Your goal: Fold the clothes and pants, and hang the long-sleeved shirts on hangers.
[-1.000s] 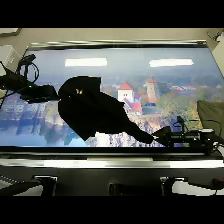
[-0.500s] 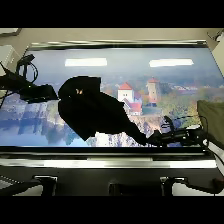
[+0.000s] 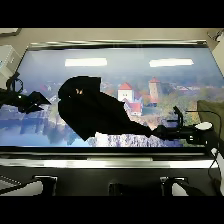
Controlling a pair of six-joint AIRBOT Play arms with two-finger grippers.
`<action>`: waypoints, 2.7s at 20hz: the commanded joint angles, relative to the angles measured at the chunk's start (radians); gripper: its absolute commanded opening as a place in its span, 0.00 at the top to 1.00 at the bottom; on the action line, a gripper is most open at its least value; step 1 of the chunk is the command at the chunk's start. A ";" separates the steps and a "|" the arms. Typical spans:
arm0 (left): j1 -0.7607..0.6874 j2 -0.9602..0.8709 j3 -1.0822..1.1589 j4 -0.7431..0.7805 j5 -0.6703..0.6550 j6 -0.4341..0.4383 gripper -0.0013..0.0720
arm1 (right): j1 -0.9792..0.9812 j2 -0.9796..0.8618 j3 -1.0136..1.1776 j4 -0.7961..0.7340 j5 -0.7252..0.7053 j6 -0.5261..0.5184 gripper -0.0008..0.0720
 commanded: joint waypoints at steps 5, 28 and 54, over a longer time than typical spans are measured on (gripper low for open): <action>0.096 -0.235 -0.094 -0.142 0.132 0.271 0.15 | 0.001 0.199 0.002 0.056 0.153 0.112 0.94; -0.034 -0.309 0.095 -0.432 0.082 0.357 0.96 | 0.021 0.268 0.192 0.135 -0.010 0.169 0.94; -0.108 0.447 0.669 0.116 -0.005 -0.209 0.96 | 0.353 0.149 1.460 -0.541 0.211 0.608 0.94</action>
